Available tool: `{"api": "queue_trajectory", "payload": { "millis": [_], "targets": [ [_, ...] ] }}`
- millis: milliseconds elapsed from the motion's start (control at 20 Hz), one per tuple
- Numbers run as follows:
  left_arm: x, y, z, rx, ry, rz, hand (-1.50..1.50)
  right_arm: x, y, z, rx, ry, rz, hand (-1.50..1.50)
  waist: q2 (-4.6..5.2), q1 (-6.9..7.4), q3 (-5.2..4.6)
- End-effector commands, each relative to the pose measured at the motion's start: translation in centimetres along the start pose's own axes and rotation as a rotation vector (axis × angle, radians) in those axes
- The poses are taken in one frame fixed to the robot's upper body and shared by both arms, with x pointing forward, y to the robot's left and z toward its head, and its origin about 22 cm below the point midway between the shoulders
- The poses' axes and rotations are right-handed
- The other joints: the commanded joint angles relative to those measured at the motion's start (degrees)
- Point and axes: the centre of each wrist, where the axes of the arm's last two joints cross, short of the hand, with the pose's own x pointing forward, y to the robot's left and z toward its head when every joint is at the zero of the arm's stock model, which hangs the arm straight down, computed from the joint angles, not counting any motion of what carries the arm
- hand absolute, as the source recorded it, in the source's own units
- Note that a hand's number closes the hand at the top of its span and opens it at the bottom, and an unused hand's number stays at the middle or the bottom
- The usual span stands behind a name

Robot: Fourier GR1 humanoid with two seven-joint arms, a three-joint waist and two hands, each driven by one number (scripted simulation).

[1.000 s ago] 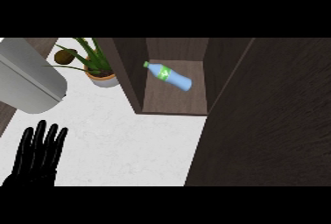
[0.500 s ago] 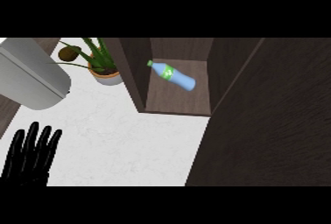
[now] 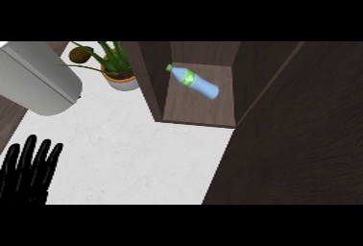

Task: Pick up the bottled water, place it into the cabinet and close the cabinet

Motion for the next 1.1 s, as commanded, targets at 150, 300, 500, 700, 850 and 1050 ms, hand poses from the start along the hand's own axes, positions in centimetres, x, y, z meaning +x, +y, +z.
{"api": "queue_trajectory", "payload": {
  "millis": [150,300,500,700,850,1050],
  "targets": [
    [0.0,0.4,0.1,-0.004,0.006,0.012,-1.50,-0.9,0.6,-3.6,-0.117,-0.055,-0.192,1.50,0.99,1.23,0.04],
    [0.3,0.7,-0.1,-0.037,0.001,0.003,-1.50,-1.9,1.0,-4.1,-0.042,-0.025,-0.263,1.50,1.57,2.79,-0.01],
    [0.8,0.1,-0.7,-0.078,-0.026,0.032,-1.50,-3.6,2.7,-4.4,0.153,0.020,-0.465,1.50,2.61,4.94,0.00],
    [1.0,0.8,-0.6,-0.085,-0.016,0.021,-1.50,-4.5,1.4,-4.8,0.119,0.008,-0.557,1.50,2.30,5.20,0.12],
    [0.8,1.1,-0.1,-0.062,-0.012,0.007,-1.50,-4.9,-0.3,-3.2,-0.075,-0.009,-0.596,1.50,2.07,3.47,0.22],
    [0.9,1.3,-0.2,-0.038,-0.015,0.004,-1.50,-5.1,-1.4,-2.0,-0.247,-0.028,-0.579,1.50,1.87,1.11,0.31]
  ]
}}
